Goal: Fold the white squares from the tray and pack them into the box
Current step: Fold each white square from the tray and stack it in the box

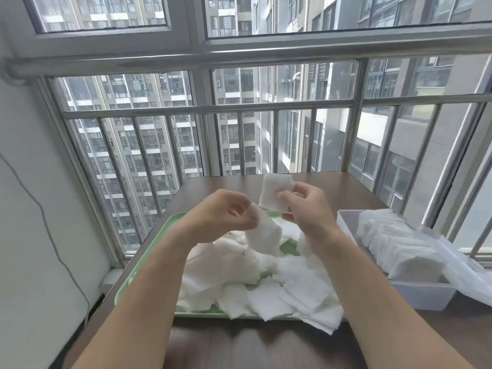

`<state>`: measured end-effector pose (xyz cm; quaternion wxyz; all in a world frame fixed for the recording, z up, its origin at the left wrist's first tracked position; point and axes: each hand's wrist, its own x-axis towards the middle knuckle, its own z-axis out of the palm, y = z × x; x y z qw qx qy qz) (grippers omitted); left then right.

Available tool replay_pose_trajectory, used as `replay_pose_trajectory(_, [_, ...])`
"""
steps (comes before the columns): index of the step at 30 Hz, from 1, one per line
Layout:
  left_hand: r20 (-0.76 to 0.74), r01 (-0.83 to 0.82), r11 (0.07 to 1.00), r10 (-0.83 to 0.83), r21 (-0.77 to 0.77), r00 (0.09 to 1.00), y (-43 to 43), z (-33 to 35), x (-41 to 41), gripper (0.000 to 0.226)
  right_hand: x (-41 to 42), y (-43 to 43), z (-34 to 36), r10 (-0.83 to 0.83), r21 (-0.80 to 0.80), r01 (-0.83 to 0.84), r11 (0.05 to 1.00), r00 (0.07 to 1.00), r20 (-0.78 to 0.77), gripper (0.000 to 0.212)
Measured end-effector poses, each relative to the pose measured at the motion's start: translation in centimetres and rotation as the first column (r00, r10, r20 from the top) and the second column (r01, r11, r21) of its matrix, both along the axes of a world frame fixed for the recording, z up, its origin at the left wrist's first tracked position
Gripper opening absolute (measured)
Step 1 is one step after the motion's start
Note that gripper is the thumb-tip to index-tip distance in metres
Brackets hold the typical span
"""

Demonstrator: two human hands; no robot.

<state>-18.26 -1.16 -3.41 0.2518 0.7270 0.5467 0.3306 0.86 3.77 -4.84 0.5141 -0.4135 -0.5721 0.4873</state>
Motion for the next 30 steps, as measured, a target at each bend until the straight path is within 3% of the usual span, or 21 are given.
replay_pose_trajectory(4, [-0.001, -0.072, 0.997, 0.072, 0.031, 0.997, 0.1, -0.6, -0.1, 0.01, 0.0, 0.0, -0.6, 0.036, -0.004, -0.036, 0.999, 0.999, 0.014, 0.009])
replay_pose_trajectory(7, [0.082, -0.065, 0.992, 0.056, 0.112, 0.995, 0.0, -1.1, 0.0, 0.008, 0.2, 0.2, -1.2, 0.079, -0.026, -0.078, 0.997, 0.997, 0.027, 0.013])
replay_pose_trajectory(15, [0.203, -0.123, 0.965, 0.075, 0.233, 0.976, 0.1, -1.9, 0.4, 0.009, 0.2, -0.3, -1.4, 0.312, -0.045, -0.31, 0.95, 0.947, 0.07, 0.02])
replay_pose_trajectory(19, [0.128, -0.142, 0.952, 0.111, 0.271, 0.986, 0.1, -2.1, 0.6, 0.011, 0.3, -0.6, -1.2, 0.358, -0.046, -0.356, 0.933, 0.929, 0.088, 0.027])
replay_pose_trajectory(25, [-0.145, -0.186, 0.885, 0.269, 0.427, 0.952, -0.6, -1.9, 1.3, 0.017, 0.0, -0.9, -0.6, 0.356, -0.154, -0.343, 0.927, 0.932, 0.065, 0.039])
replay_pose_trajectory(30, [-0.133, -0.296, 0.827, 0.401, 0.477, 0.906, -0.7, -1.5, 2.0, 0.021, 0.9, -1.1, -0.3, 0.365, -0.041, -0.364, 0.931, 0.914, 0.175, 0.029])
